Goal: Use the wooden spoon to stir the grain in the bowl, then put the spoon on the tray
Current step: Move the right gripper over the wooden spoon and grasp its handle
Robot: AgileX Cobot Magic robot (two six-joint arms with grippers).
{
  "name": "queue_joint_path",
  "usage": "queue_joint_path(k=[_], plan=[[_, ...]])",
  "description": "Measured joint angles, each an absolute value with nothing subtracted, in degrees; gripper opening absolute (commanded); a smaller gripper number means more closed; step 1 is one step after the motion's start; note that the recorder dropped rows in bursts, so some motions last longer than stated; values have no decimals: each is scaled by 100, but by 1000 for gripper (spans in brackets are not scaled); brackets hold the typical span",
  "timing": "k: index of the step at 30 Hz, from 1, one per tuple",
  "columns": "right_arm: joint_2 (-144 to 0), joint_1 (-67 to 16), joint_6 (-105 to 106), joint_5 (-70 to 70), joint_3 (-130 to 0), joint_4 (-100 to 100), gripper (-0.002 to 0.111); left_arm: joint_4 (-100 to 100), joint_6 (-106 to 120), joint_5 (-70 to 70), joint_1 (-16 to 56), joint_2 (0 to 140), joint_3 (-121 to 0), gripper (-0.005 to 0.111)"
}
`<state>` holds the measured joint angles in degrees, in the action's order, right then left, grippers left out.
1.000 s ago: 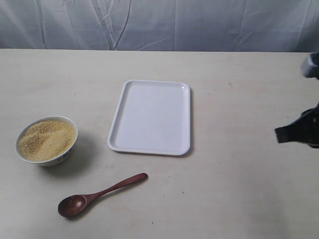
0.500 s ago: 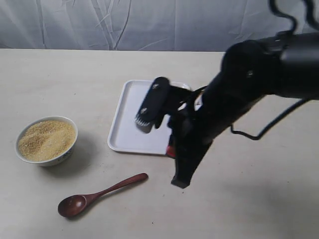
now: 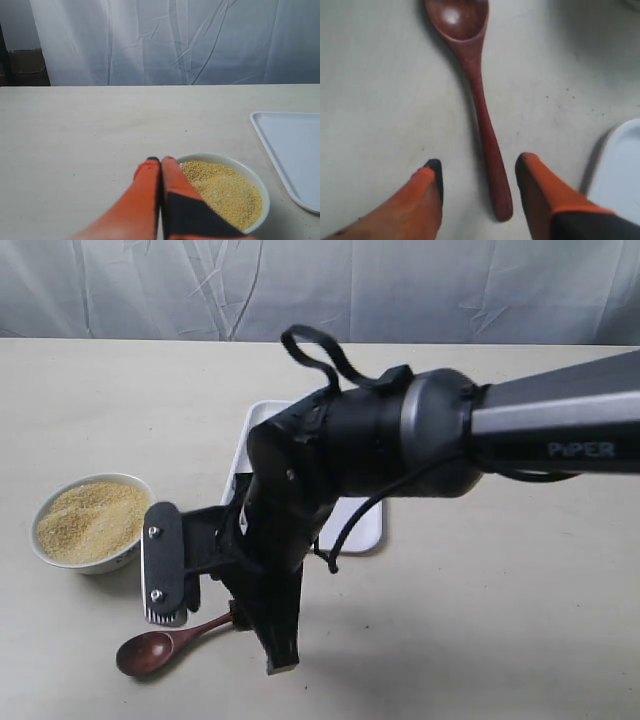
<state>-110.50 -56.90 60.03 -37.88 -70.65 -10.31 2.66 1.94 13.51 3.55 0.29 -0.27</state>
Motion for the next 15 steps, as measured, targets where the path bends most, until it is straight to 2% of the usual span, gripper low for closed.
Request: queue_joint_path(k=[11, 13, 15], plan=[[-11615, -5769, 6093, -3216, -7065, -757, 47, 266, 194, 1351, 355, 29, -27, 0], [-11673, -5769, 6096, -3159, -7074, -757, 38, 266, 194, 1351, 355, 29, -27, 0], [-11707, -5769, 6106, -3139, -7074, -745, 20, 266, 194, 1351, 355, 29, -27, 0]])
